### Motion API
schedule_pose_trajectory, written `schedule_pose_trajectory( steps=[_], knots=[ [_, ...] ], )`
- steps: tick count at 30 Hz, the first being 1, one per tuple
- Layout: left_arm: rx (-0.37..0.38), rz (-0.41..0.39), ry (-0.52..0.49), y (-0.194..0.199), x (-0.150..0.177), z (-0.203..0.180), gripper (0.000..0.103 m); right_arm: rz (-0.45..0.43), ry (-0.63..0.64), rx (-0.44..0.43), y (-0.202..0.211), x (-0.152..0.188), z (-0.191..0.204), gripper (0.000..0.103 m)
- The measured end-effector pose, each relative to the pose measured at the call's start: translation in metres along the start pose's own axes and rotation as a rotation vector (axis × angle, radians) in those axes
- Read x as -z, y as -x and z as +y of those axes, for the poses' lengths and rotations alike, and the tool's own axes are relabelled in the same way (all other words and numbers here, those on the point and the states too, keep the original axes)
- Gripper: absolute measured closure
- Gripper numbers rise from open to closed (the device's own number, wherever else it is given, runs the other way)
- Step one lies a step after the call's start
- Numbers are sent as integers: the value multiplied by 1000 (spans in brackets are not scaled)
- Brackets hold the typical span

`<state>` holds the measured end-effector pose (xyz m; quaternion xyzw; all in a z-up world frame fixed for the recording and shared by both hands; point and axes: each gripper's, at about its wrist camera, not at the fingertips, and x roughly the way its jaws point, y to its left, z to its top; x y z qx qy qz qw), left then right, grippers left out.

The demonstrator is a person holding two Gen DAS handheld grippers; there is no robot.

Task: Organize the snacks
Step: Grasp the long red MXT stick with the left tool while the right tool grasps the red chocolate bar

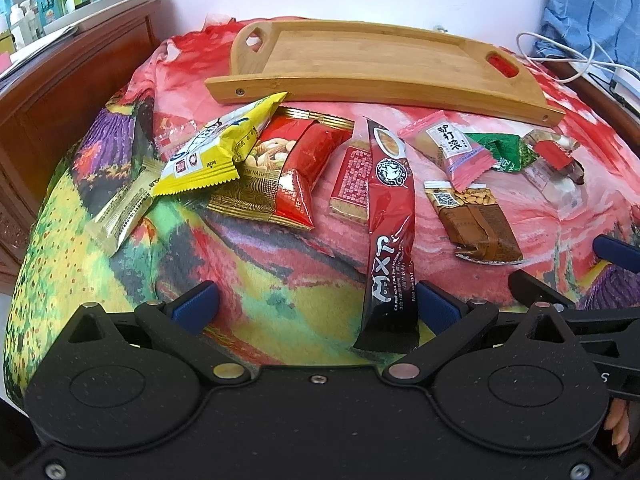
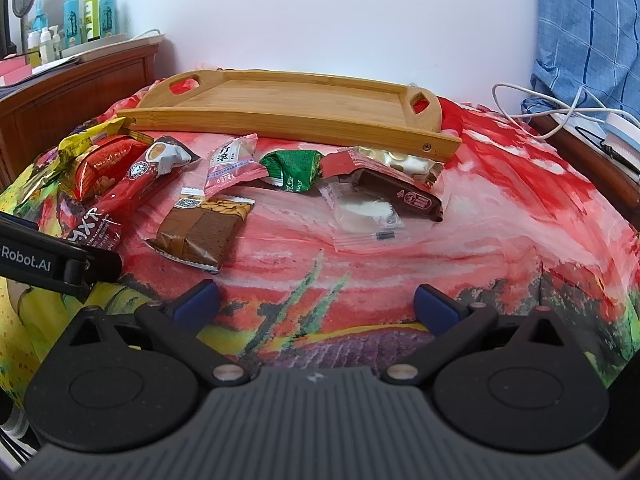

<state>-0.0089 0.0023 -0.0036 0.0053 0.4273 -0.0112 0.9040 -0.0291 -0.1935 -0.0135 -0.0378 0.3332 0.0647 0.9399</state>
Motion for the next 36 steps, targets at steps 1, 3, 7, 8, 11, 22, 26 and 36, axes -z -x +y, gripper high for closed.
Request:
schedule_pose_trajectory(
  steps=[1,3,7,8,11,22,26,36],
  knots=[
    [2,-6,-3,1,0,0,0,-9,5,2,0,1,0,0],
    [4,-19,-11,2,2,0,0,-9,7,5,1,2,1,0],
    [-3,-2,-12,2,-2,-3,0,25,-12,-17,1,-7,-4,0],
    [0,13,-3,3,-4,-2,0,20,-27,-18,3,-9,-7,0],
    [21,14,16,8,-10,1,5,-4,-51,-23,9,-12,-15,4],
    [108,-141,2,46,-32,-14,43,-120,-77,-61,16,-50,-48,13],
    [115,-139,7,37,-40,-19,46,-83,-95,-84,-2,-60,-60,13],
    [99,-113,24,4,-45,-26,46,6,-159,-124,-36,-64,-72,7]
  ],
)
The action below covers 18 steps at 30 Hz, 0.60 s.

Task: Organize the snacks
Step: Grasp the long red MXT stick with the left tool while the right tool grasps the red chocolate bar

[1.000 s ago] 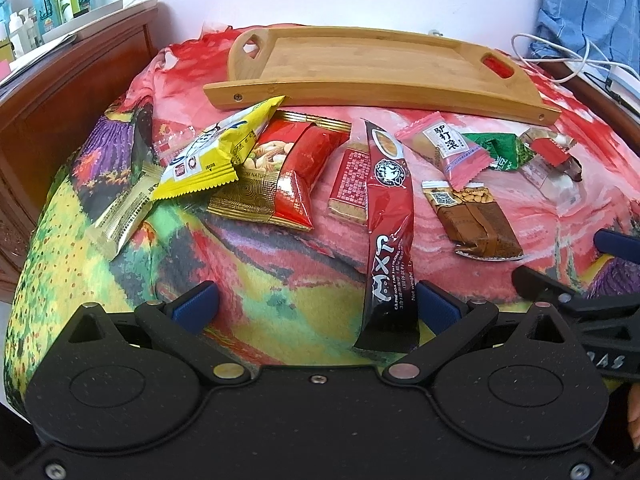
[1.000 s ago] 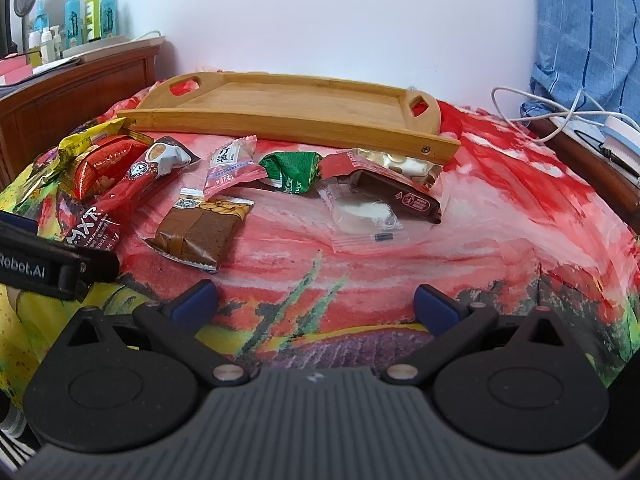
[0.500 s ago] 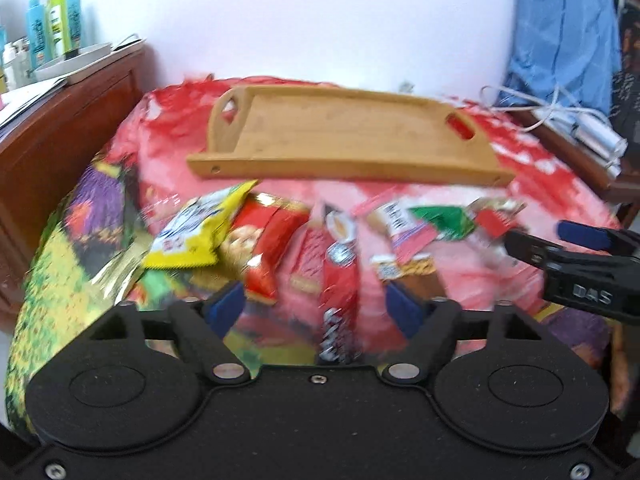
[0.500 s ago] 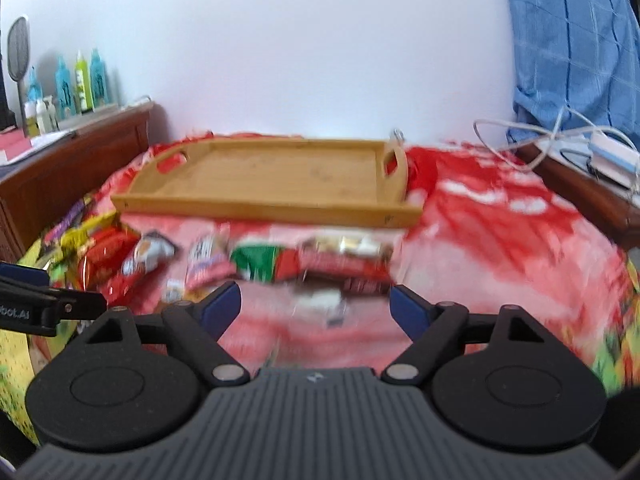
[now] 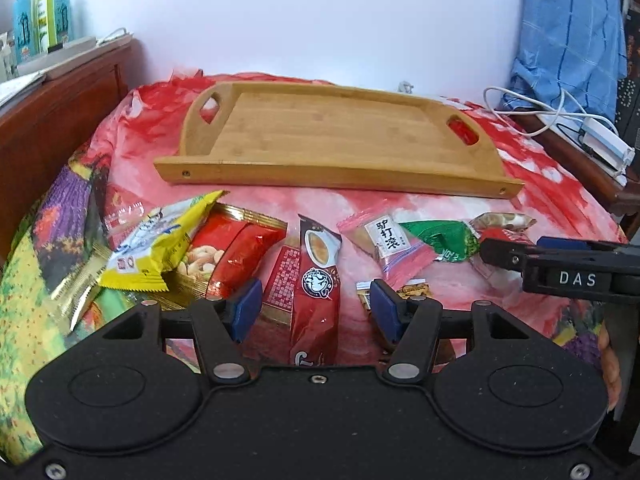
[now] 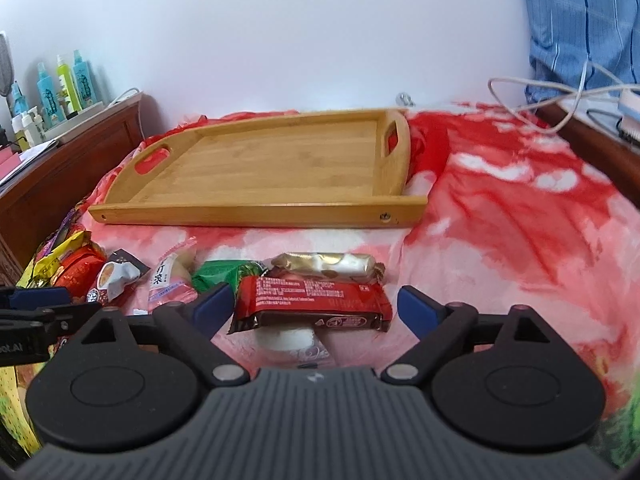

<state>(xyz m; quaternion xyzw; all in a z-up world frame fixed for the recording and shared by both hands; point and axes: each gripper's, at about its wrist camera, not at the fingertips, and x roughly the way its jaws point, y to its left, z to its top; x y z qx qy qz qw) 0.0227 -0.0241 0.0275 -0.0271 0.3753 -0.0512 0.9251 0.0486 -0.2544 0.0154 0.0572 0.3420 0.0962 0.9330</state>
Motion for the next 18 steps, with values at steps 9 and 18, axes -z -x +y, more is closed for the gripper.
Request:
schedule_pose_trajectory(
  steps=[9,18],
  knots=[
    [25,17,13,-4,1,1,78,19,-26,-23,-1,1,-1,37],
    [44,-6,17,11,-3,-4,79,-46,-4,-33,16,6,8,39]
  ],
)
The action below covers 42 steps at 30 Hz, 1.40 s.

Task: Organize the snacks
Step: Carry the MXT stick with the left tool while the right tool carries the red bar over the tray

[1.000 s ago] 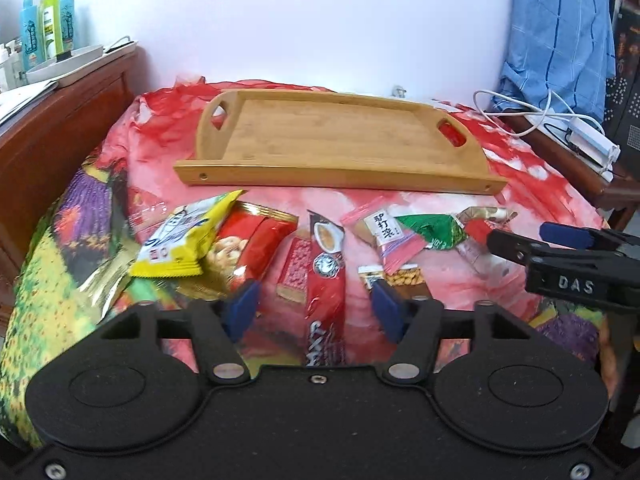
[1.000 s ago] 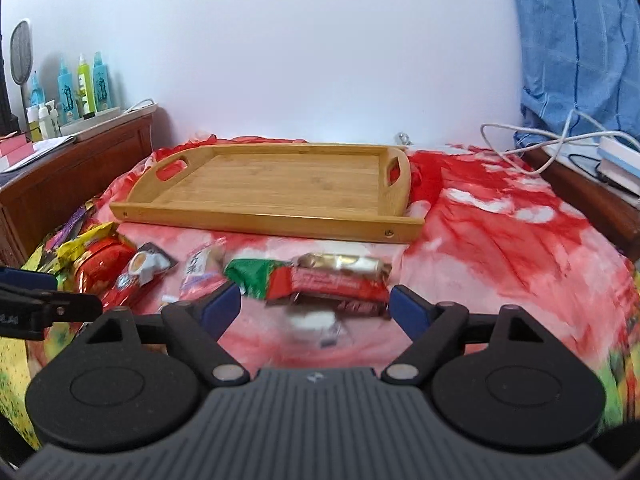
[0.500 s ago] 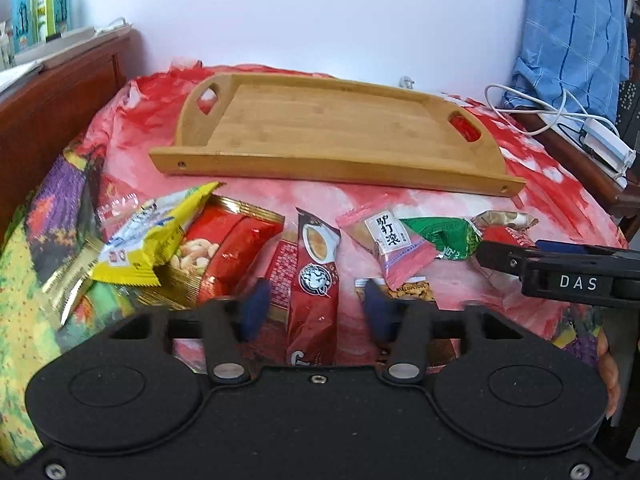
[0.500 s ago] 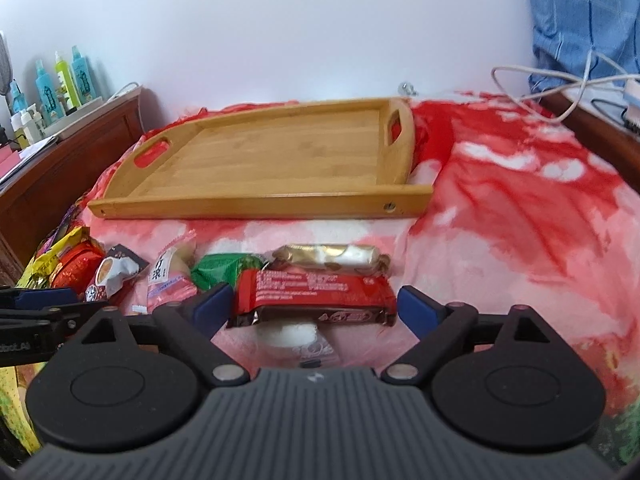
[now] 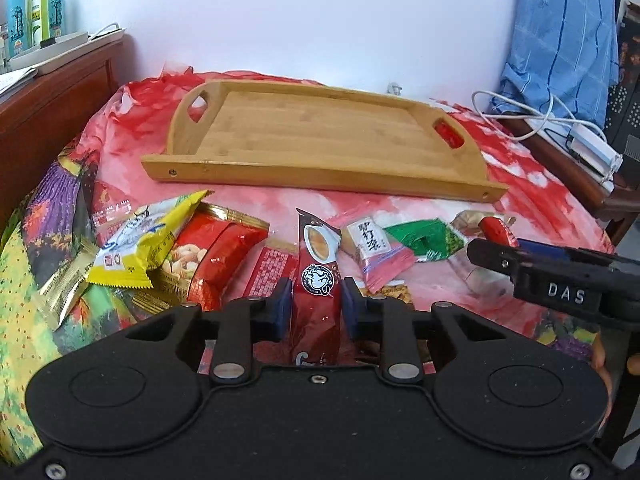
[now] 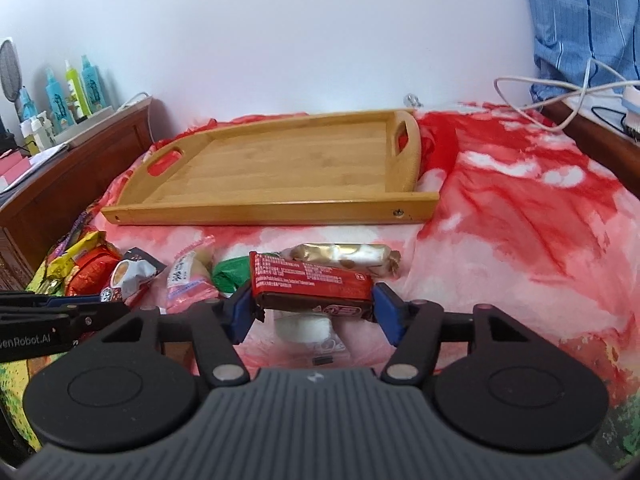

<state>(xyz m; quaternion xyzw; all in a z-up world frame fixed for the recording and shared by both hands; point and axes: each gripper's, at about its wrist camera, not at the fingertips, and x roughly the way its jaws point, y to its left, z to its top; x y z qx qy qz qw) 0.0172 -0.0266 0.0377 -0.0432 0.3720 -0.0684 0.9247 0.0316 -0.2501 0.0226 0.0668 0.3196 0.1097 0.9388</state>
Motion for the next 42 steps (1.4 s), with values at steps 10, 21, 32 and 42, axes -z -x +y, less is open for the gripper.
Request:
schedule_pose_trajectory(
  steps=[10,21,32,42],
  knots=[
    [26,-48,4,19,-26,-6,79,-113,39,-15,20,-9,6,39],
    [36,-91,42,5,-87,-9,79,-196,128,-43,-1,-52,-1,39],
    [53,-89,118,-61,-151,-5,79,-147,217,-34,-60,-85,-16,39],
    [3,-13,157,-137,-169,-6,79,-98,306,-37,-94,-88,-15,39]
  ],
)
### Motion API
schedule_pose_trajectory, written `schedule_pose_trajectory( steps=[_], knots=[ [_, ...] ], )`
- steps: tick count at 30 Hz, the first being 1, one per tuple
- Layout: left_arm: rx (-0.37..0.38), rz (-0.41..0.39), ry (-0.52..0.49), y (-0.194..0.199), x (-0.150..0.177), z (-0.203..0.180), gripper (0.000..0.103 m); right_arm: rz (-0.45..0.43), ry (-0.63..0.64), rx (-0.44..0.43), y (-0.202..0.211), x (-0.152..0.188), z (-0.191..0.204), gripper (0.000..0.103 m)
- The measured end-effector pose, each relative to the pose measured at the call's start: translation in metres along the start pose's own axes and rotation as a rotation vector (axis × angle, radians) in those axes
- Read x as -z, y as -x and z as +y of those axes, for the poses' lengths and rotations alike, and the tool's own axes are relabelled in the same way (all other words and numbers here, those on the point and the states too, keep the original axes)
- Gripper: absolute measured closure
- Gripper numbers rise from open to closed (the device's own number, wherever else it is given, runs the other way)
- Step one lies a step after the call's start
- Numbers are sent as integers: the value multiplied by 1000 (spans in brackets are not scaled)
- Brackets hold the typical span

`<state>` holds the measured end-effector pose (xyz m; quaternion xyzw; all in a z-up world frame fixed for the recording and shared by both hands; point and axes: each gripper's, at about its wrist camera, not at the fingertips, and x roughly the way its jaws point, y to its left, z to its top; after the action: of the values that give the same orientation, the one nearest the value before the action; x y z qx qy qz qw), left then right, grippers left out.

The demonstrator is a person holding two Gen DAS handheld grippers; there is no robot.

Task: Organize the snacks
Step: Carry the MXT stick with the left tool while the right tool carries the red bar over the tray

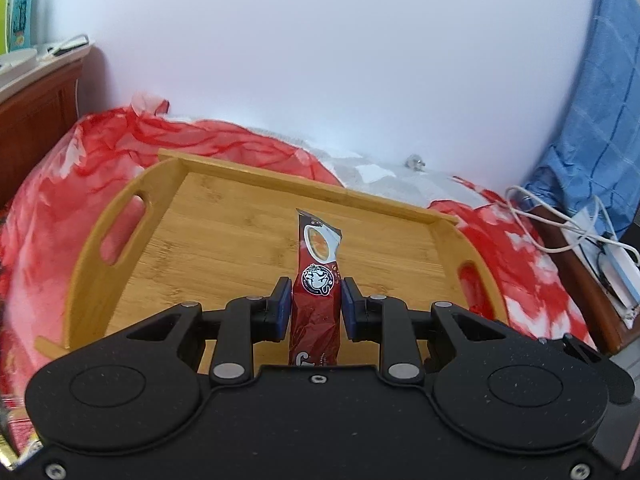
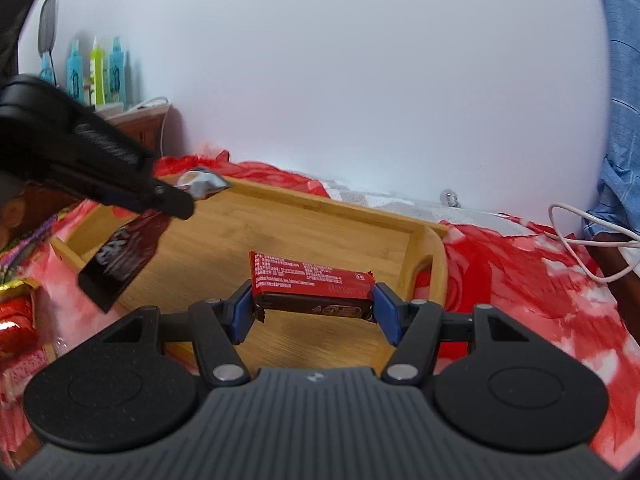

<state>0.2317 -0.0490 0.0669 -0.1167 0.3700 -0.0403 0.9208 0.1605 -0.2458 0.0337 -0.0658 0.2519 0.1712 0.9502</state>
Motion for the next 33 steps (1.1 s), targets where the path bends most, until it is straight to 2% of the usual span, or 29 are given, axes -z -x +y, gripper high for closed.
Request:
schedule_pose_trajectory(
  steps=[15,31,33],
  knots=[
    [-47,28,-57,-46,-4,-13,78,60,39,-54,-23,4,7,38],
    [-66,45,-103,-64,-2,-21,78,87,-19,-60,-27,0,0,36],
    [-70,47,-110,-65,-1,-21,78,93,-21,-60,-29,0,-1,32]
  ],
)
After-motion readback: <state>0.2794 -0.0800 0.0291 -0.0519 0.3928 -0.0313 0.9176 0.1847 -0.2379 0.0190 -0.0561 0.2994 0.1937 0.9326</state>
